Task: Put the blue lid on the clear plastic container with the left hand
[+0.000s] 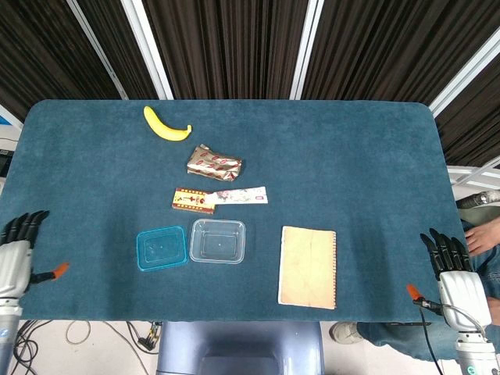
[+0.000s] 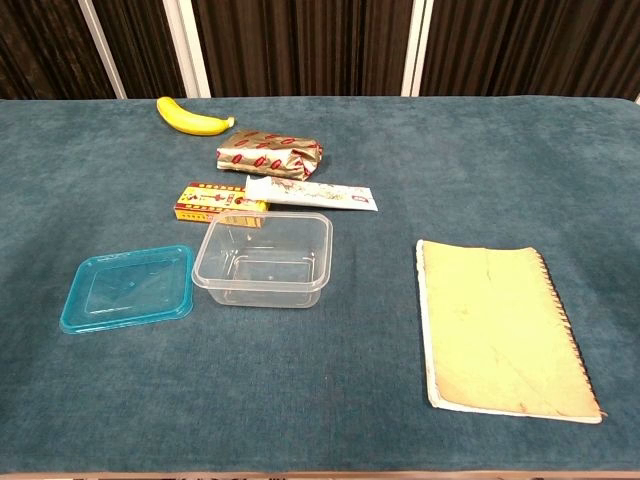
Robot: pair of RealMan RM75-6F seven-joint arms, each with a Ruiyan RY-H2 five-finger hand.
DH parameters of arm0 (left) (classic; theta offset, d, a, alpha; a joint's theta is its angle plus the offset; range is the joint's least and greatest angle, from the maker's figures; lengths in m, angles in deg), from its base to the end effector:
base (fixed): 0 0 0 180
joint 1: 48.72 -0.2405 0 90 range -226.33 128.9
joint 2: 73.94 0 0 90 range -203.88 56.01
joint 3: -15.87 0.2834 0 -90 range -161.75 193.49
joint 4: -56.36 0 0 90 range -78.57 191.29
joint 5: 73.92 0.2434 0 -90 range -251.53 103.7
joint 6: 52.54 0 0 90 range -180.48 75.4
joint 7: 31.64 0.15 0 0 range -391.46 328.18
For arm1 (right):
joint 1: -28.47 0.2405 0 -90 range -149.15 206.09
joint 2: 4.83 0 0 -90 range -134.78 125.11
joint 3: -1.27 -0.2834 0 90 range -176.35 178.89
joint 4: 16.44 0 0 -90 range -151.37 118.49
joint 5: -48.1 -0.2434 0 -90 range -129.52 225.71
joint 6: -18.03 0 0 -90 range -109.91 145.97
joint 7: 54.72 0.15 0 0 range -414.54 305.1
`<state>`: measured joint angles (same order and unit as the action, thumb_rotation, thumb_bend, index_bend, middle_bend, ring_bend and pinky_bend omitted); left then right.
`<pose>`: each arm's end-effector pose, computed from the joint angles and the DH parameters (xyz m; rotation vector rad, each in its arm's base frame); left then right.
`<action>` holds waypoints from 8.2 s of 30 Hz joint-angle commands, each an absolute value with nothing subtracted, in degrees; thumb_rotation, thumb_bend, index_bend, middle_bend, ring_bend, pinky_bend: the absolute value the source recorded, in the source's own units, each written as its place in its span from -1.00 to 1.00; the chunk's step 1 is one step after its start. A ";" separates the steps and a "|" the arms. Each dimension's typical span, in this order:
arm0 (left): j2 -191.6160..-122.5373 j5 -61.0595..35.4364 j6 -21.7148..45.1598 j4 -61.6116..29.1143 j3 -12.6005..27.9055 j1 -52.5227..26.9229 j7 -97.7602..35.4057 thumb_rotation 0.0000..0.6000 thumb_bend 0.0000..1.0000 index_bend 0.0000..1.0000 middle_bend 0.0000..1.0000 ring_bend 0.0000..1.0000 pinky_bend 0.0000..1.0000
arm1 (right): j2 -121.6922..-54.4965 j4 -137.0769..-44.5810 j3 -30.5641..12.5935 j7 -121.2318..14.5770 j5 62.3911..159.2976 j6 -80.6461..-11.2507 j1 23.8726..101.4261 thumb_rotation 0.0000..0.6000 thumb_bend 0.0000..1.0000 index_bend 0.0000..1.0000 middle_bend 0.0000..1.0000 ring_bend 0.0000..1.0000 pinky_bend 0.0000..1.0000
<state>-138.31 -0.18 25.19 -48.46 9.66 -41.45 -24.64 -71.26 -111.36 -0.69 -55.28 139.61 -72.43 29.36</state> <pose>-0.3159 0.2115 0.1156 -1.2887 -1.1240 -0.8737 -0.3289 -0.1632 0.1279 1.3571 -0.9065 1.0124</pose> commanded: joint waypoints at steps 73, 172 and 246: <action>-168.96 -41.26 21.88 -43.56 8.14 -13.60 17.62 1.00 -0.82 -0.94 -0.80 -1.00 -1.00 | -70.88 -112.02 -1.13 -54.59 137.96 -71.52 29.26 1.00 -0.46 -0.96 -1.00 -1.00 -1.00; -166.34 -51.75 22.09 -57.76 0.72 4.87 21.36 1.00 -0.76 -0.89 -0.51 -1.00 -1.00 | -70.72 -112.82 -1.41 -55.96 136.25 -70.64 29.08 1.00 -0.46 -0.96 -1.00 -1.00 -1.00; -172.94 -53.07 24.49 -48.66 3.54 8.76 25.17 1.00 -0.75 -0.89 -0.52 -1.00 -1.00 | -70.68 -113.02 -1.60 -55.80 136.03 -70.56 29.07 1.00 -0.47 -0.96 -1.00 -1.00 -1.00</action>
<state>-172.93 -53.08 24.49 -48.68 3.53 8.77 25.17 -70.68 -113.02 -1.60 -55.81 136.02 -70.55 29.07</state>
